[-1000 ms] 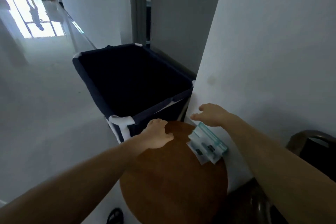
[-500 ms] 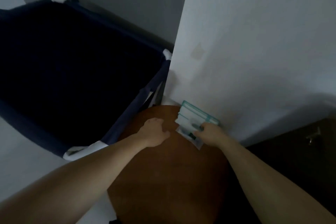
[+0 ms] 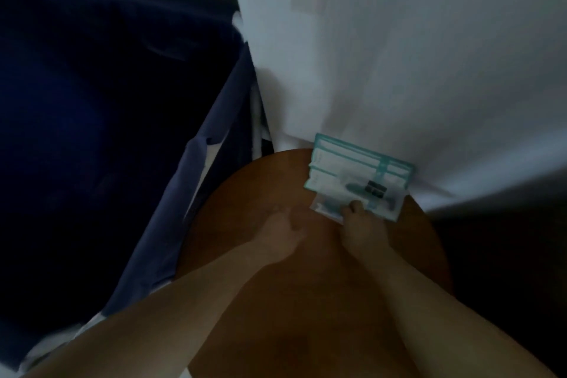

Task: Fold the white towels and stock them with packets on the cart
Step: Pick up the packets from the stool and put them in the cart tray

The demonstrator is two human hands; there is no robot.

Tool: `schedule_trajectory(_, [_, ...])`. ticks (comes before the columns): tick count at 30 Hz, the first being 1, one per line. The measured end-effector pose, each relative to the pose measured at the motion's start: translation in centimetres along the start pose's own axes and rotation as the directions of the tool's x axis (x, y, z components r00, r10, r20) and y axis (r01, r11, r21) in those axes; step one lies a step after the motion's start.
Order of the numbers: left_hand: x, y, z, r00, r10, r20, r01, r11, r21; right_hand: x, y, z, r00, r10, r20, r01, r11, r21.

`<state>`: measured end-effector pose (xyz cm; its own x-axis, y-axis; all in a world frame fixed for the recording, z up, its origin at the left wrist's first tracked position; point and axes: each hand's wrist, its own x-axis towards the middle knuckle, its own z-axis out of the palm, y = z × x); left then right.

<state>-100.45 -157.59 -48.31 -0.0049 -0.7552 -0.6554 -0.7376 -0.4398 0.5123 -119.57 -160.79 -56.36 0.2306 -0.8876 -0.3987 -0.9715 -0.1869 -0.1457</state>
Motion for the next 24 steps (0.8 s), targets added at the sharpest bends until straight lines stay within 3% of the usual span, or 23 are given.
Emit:
schedule_trajectory(5, [4.0, 0.9, 2.4, 0.997, 0.07, -0.012, -0.07, 0.997, 0.015, -1.1, 0.7, 4.0, 0.995, -0.032, -0.09, 0.031, 0.999, -0.012])
schedule_trajectory(8, [5.9, 2.2, 3.6, 0.995, 0.103, 0.003, -0.103, 0.994, 0.041, -2.4, 1.1, 5.0, 0.996, -0.004, -0.084, 0.01, 0.997, 0.073])
schedule_trajectory(11, [8.0, 3.0, 5.2, 0.99, 0.137, -0.023, -0.135, 0.987, 0.084, -3.4, 1.5, 5.3, 0.995, 0.076, -0.064, -0.062, 0.979, 0.195])
schedule_trajectory(16, [9.8, 5.6, 5.7, 0.947, 0.322, -0.014, -0.295, 0.883, 0.366, -5.0, 1.9, 6.0, 0.94, 0.289, -0.181, -0.198, 0.895, 0.401])
schedule_trajectory(18, [10.9, 6.9, 5.5, 0.887, 0.461, 0.017, -0.408, 0.767, 0.495, -5.5, 1.6, 5.6, 0.871, 0.473, -0.134, -0.359, 0.798, 0.484])
schedule_trajectory(21, [12.7, 8.8, 5.5, 0.809, 0.571, 0.142, -0.51, 0.56, 0.653, -5.2, 1.4, 4.6, 0.707, 0.698, 0.117, -0.593, 0.495, 0.635])
schedule_trajectory(23, [13.5, 9.5, 5.8, 0.794, 0.577, 0.193, -0.514, 0.467, 0.72, -4.4, 1.4, 4.4, 0.664, 0.71, 0.234, -0.589, 0.303, 0.749])
schedule_trajectory(24, [13.7, 9.7, 6.0, 0.794, 0.573, 0.201, -0.505, 0.438, 0.744, -4.0, 1.3, 4.6, 0.667, 0.7, 0.255, -0.573, 0.264, 0.776])
